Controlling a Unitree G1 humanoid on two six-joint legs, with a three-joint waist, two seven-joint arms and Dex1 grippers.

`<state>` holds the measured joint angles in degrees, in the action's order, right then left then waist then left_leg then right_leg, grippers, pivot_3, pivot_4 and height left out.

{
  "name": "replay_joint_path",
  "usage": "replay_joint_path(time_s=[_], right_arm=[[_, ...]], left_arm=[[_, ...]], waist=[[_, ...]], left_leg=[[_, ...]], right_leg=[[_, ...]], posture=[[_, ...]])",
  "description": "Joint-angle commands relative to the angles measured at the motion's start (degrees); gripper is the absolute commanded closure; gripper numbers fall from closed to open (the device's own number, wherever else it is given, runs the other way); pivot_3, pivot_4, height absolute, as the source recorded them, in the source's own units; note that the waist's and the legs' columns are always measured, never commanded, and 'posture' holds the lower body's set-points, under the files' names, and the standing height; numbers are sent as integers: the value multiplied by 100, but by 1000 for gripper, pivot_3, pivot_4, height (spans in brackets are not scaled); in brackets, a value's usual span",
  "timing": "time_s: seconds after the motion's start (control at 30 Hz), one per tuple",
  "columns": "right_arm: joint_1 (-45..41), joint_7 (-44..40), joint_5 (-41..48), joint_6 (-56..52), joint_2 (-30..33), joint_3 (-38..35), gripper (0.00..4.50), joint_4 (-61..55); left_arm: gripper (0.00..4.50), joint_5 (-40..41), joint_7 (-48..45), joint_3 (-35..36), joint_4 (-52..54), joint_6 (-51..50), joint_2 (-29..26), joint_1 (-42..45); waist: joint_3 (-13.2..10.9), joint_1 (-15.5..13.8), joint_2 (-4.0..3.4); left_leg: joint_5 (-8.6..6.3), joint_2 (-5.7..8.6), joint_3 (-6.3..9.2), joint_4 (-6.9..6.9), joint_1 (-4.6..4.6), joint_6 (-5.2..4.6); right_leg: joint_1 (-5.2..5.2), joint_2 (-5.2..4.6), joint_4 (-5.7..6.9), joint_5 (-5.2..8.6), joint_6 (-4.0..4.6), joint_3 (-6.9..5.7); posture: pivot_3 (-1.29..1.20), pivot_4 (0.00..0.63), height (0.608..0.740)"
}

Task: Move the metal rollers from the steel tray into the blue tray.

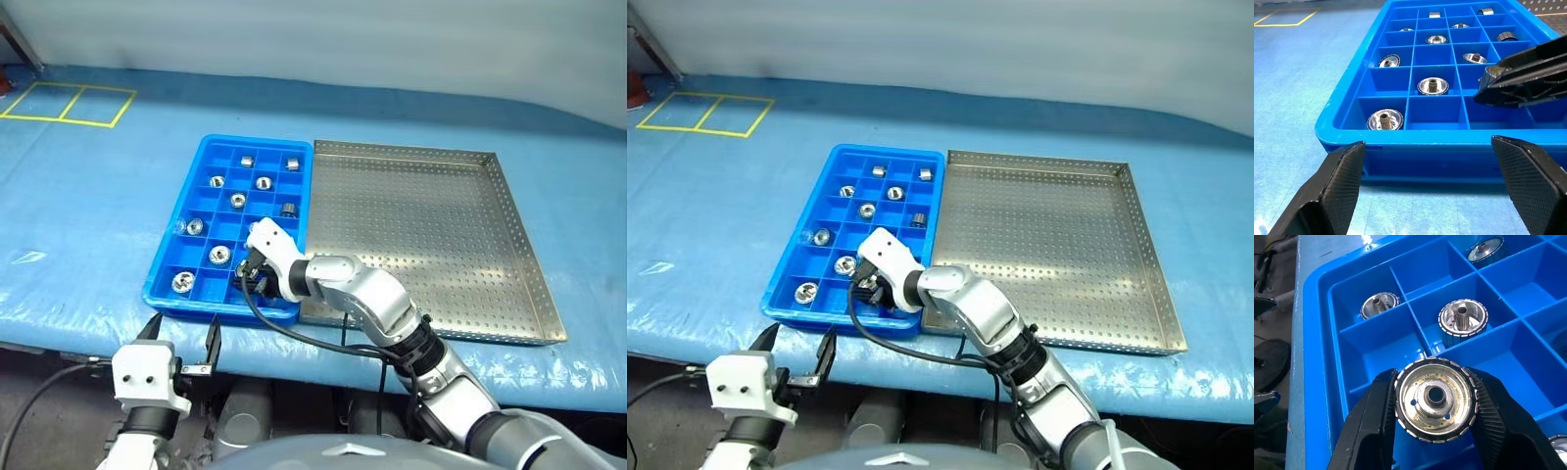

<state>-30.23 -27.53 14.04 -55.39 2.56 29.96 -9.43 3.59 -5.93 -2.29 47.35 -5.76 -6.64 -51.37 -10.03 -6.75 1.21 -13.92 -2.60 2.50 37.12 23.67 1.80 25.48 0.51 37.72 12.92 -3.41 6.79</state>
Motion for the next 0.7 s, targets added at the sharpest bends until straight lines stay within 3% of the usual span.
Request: replay_joint_path(time_s=[0.03, 0.07, 0.1, 0.3, 0.7], right_arm=[[113, -83, 22, -124, 70, 162, 2789, -76], [128, -86, 20, -160, 91, 180, 2789, -66], [137, -100, 39, -199, 104, 184, 2044, -70], [177, -128, 210, -369, 98, -33, 141, -262], [332, -361, 622, -135, 659, -850, 22, -1008]], left_arm=[[0, -13, 46, -47, 207, 118, 56, -77], [0, -18, 44, -57, 207, 108, 58, -76], [0, -16, 37, -63, 206, 99, 58, -75], [0, 52, -54, -27, 176, 8, -17, 44], [0, 473, -490, 566, 122, -352, -453, 666]], waist=[[0, -29, 0], [1, -44, -1], [1, -56, 0], [3, -65, 0], [3, 59, 0]], left_leg=[[0, 0, 0, 0, -1, 0], [0, 0, 0, 0, -2, 0], [0, 0, 0, 0, -4, 0], [0, 0, -1, 2, -6, 0], [0, -1, -2, 7, -4, 1]], right_leg=[[0, 0, 0, 0, 0, 0], [-1, 0, 0, 0, 0, 0], [-2, 0, 0, 0, 0, 0], [-4, -1, -2, 0, 0, 0], [-3, 0, 3, 0, 0, -1]], posture=[[477, 150, 740], [475, 150, 740], [475, 150, 740], [426, 150, 740], [288, 150, 740]])
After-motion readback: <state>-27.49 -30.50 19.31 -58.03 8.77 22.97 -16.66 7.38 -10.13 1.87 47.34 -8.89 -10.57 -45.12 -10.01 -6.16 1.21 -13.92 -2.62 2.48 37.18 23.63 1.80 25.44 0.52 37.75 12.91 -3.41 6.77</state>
